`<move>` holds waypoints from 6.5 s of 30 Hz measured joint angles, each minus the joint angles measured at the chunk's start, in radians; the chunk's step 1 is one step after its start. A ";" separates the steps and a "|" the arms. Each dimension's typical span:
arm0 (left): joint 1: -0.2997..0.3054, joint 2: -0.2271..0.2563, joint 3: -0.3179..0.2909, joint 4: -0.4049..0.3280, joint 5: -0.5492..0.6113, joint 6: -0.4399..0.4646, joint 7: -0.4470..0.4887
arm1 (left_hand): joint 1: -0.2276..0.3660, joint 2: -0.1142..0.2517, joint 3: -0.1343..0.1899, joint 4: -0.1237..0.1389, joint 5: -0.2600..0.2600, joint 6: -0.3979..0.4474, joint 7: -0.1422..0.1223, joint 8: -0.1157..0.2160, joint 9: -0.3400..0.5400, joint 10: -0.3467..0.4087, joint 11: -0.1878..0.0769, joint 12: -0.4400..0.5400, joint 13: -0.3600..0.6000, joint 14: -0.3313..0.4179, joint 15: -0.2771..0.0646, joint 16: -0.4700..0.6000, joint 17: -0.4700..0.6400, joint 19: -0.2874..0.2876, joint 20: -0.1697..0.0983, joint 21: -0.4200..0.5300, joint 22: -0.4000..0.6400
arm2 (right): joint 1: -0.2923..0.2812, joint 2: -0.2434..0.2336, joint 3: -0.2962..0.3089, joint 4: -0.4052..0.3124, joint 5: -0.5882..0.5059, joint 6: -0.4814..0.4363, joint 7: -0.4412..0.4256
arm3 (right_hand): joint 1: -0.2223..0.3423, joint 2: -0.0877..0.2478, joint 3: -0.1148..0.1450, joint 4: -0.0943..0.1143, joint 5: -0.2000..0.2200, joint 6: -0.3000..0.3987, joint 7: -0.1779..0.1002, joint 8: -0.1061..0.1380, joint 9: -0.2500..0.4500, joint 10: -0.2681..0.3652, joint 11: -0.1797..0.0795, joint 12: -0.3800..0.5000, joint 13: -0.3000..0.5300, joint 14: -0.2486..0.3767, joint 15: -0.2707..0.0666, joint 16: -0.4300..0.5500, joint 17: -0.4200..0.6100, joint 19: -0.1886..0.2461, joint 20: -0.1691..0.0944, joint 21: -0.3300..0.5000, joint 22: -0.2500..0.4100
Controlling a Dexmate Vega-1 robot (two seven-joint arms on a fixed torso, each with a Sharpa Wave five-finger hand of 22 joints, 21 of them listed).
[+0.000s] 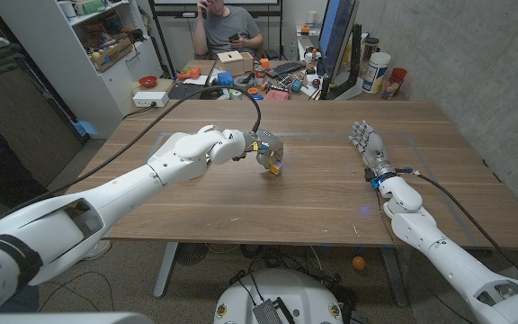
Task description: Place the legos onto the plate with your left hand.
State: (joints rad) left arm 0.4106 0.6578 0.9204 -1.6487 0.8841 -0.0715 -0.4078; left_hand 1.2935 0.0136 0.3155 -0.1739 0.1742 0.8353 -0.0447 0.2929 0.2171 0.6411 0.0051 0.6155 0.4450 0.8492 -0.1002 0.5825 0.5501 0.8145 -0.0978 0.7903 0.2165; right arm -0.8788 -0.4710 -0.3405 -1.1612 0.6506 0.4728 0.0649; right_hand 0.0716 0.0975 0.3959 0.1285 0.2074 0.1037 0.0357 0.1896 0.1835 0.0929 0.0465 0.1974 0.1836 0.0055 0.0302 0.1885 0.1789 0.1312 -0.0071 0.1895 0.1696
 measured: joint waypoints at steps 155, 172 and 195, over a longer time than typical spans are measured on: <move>0.381 0.432 -0.390 -0.290 -0.092 0.434 0.121 | 0.006 -0.006 0.006 -0.003 0.000 0.069 -0.034 -0.051 0.018 0.029 0.007 0.037 0.000 0.089 -0.002 -0.095 0.008 -0.013 0.005 0.216 -0.035 | 0.075 0.009 -0.090 -0.065 -0.126 -0.084 -0.067 | 0.000 0.000 -0.004 -0.004 0.004 0.000 0.000 0.000 0.000 0.002 -0.009 -0.006 0.000 0.000 0.000 0.000 0.000 -0.006 0.005 0.000 0.000; 0.430 0.512 -0.445 -0.234 -0.181 0.327 0.235 | 0.006 -0.006 0.009 -0.005 0.005 0.069 -0.034 -0.058 0.018 0.029 0.007 0.029 0.000 0.098 -0.004 -0.118 -0.004 -0.013 0.005 0.227 -0.035 | 0.092 0.018 -0.101 -0.051 -0.133 -0.091 -0.068 | 0.000 0.000 -0.008 0.000 0.004 0.000 0.000 0.000 0.000 0.002 -0.009 -0.006 0.000 0.000 0.000 0.000 0.000 -0.016 0.009 0.000 0.000; 0.359 0.464 -0.370 -0.091 -0.069 0.343 0.284 | 0.005 -0.005 0.012 -0.008 0.004 0.080 -0.045 -0.054 0.017 0.032 0.003 0.017 0.000 0.104 -0.001 -0.134 -0.010 -0.013 0.005 0.235 -0.035 | 0.088 0.016 -0.104 -0.062 -0.142 -0.103 -0.083 | 0.000 0.000 -0.008 0.000 0.004 0.000 0.000 0.000 0.000 0.002 -0.009 -0.006 0.000 0.000 0.000 0.000 0.000 -0.016 0.009 0.000 0.000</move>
State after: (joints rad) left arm 0.7698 1.1222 0.5504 -1.7400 0.8149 0.2717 -0.1241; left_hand 1.2983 0.0087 0.3272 -0.1821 0.1785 0.9157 -0.0899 0.2393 0.2345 0.6731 0.0085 0.6330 0.4453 0.9533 -0.1017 0.4482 0.5399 0.8017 -0.0925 1.0252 0.1814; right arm -0.7908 -0.4550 -0.4448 -1.2230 0.5086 0.3701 -0.0186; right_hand 0.0717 0.0976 0.3878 0.1284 0.2112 0.1037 0.0357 0.1897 0.1835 0.0944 0.0376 0.1917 0.1836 0.0054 0.0301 0.1885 0.1789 0.1149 0.0019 0.1895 0.1696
